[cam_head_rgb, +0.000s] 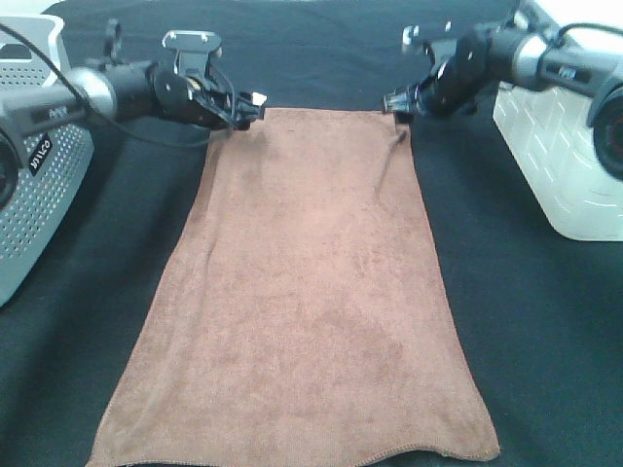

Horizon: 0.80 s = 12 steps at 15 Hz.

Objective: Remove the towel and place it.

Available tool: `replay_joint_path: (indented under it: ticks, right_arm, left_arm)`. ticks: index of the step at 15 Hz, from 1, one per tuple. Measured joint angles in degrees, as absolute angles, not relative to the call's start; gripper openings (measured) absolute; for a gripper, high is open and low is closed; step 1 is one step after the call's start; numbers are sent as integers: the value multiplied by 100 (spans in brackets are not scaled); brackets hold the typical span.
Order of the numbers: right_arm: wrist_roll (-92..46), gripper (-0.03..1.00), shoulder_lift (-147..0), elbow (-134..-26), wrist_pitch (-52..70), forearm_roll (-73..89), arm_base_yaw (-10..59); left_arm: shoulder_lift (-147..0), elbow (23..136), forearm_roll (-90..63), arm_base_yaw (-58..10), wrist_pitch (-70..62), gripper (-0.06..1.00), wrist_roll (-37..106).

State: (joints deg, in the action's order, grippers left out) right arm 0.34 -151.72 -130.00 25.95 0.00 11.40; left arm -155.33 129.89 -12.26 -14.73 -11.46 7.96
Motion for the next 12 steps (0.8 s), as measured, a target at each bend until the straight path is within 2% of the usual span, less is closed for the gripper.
replay_joint_path:
  ticks: [3, 6, 9, 12]
  right_arm:
    - [34, 73, -14593, -13000, 2687, 126, 1140]
    - [-34, 73, -14020, -13000, 3592, 413, 1140]
    - [-430, 73, -13195, -13000, 5466, 476, 1140]
    - [-183, 73, -12473, -13000, 6526, 521, 991]
  left_arm:
    - [-15075, 12989, -1129, -1473, -1753, 83, 796]
    - [-14364, 12989, -831, -1473, -2979, 85, 796]
    - [-13573, 12989, -424, -1381, -4463, 86, 670]
    - [-12949, 13000, -229, -859, -5443, 86, 178]
